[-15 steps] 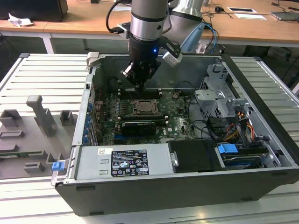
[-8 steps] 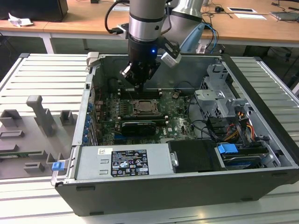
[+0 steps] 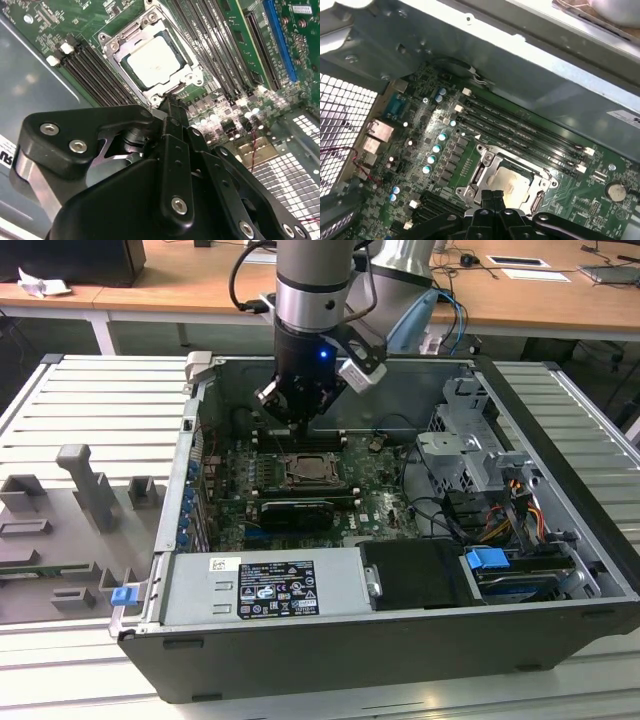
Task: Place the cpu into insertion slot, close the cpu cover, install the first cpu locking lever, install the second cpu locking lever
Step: 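Install the first cpu locking lever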
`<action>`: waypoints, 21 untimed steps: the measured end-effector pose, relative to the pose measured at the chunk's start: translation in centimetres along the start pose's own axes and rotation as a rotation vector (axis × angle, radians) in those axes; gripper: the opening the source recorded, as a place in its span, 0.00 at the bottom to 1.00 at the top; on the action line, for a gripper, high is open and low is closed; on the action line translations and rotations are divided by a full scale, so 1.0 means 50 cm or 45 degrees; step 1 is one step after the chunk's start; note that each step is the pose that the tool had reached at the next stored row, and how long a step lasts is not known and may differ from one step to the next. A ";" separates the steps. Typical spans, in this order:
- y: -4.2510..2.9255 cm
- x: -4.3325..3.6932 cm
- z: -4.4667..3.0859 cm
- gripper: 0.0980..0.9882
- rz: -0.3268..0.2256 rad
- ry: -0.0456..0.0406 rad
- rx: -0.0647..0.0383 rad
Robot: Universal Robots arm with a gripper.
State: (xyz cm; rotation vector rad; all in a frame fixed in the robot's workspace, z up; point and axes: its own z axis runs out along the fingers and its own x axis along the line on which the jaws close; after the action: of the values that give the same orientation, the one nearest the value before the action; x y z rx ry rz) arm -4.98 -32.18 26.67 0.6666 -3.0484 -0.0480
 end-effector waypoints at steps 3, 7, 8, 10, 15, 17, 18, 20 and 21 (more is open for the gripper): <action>0.000 0.000 0.002 0.01 0.064 -0.007 0.001; 0.000 0.000 0.006 0.01 0.141 -0.011 0.001; 0.000 0.000 0.006 0.01 0.152 -0.011 0.002; 0.000 0.000 0.007 0.01 0.178 -0.013 0.002; 0.000 0.000 0.009 0.01 0.282 -0.017 0.002; 0.000 0.000 0.011 0.01 0.341 -0.019 0.001; 0.000 0.000 0.011 0.01 0.365 -0.020 0.001; 0.000 0.000 0.012 0.01 0.415 -0.022 0.000; 0.000 0.000 0.012 0.01 0.438 -0.023 0.000</action>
State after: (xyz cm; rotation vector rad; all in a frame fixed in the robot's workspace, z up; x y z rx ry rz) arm -4.97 -32.17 26.05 0.1347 -3.1298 -0.0478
